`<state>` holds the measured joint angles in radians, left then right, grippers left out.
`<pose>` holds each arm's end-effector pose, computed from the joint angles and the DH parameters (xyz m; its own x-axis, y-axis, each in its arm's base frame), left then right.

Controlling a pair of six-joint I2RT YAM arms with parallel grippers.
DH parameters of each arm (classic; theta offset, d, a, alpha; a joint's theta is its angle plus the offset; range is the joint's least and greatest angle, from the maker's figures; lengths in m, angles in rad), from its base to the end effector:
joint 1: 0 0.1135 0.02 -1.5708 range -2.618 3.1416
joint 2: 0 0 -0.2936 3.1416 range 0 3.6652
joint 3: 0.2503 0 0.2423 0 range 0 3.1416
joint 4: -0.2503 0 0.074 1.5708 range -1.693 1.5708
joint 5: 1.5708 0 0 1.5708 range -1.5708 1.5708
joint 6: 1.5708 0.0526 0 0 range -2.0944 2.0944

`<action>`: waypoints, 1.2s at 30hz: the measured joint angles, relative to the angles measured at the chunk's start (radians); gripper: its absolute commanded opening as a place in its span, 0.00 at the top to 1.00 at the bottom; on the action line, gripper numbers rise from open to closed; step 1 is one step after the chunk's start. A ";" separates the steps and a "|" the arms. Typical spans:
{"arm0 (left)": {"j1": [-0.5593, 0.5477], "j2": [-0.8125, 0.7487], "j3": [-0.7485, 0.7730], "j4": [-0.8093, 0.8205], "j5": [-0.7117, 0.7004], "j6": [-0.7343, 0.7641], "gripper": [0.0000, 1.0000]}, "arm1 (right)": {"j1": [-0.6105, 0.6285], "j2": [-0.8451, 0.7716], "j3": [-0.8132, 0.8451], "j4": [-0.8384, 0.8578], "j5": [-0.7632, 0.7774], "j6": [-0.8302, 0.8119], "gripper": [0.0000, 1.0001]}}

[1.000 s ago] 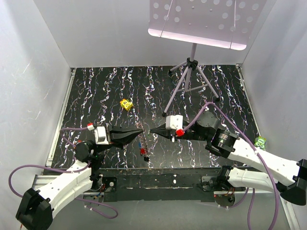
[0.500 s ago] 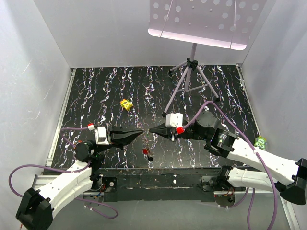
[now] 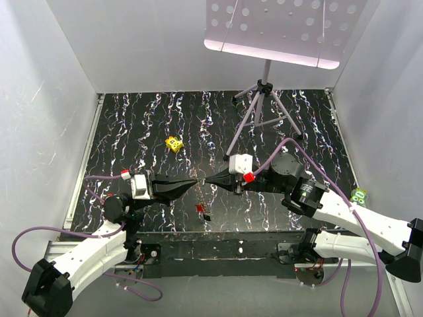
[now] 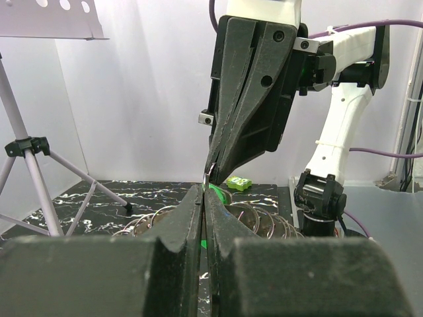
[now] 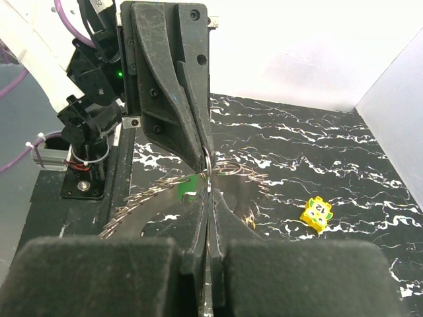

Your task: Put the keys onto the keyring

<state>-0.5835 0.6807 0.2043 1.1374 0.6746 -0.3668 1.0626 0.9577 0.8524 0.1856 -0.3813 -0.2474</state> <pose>0.0810 -0.0929 0.3146 0.1764 -0.4520 -0.8744 0.9695 0.2335 0.0748 0.0867 0.1958 0.3985 0.2806 0.0367 -0.9591 -0.9516 0.1409 -0.2730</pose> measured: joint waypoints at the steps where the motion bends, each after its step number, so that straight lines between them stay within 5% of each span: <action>1: 0.000 0.000 0.000 0.000 0.000 0.000 1.00 | 0.000 0.000 0.000 0.000 -0.002 0.004 0.99; 36: 0.006 0.010 0.000 0.000 0.028 0.008 1.00 | 0.000 0.024 0.000 0.023 0.008 0.111 0.99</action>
<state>-0.5777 0.6910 0.2043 1.1370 0.7029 -0.3592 1.0626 0.9821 0.8528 0.2085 -0.3737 -0.1364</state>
